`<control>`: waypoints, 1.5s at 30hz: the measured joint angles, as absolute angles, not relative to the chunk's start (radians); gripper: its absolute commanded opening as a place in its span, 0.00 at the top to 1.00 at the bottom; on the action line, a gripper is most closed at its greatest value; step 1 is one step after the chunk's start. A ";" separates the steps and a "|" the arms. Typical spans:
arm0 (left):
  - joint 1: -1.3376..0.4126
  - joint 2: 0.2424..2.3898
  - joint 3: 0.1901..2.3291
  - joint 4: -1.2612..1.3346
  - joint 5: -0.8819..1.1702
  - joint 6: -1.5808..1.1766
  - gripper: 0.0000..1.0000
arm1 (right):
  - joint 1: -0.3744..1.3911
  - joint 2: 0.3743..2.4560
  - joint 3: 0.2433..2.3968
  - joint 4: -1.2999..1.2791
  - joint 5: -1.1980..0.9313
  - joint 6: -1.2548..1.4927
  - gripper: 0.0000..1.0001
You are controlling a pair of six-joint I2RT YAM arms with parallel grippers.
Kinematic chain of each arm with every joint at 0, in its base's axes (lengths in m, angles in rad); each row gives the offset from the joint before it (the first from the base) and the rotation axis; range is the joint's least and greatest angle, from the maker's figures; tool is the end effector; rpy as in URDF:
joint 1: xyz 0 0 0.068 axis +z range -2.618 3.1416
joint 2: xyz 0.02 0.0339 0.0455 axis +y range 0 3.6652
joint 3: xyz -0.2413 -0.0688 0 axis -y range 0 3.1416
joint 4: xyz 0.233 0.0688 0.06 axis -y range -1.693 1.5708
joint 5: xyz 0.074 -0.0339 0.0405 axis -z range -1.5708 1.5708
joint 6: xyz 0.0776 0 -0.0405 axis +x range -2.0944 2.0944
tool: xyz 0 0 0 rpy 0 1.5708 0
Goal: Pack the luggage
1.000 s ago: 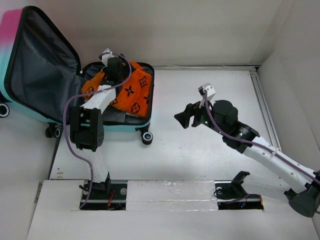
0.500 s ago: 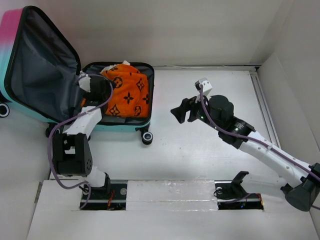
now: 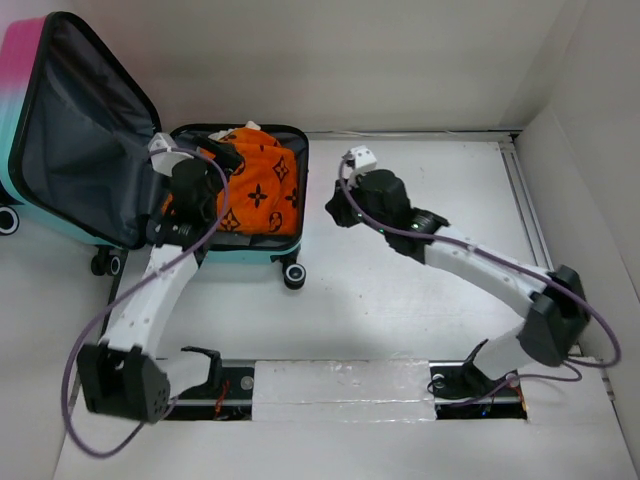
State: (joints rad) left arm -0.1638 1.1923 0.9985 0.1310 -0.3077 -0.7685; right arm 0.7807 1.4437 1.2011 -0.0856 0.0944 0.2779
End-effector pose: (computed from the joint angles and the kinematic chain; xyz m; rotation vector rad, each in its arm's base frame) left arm 0.3183 -0.0288 0.3424 -0.7135 1.4886 -0.4632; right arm 0.2703 0.2574 0.3064 -0.4204 1.9015 0.6242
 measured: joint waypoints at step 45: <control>-0.349 1.045 1.333 -0.645 -0.959 -0.651 0.01 | 0.925 1.040 0.925 0.103 -0.230 0.222 0.37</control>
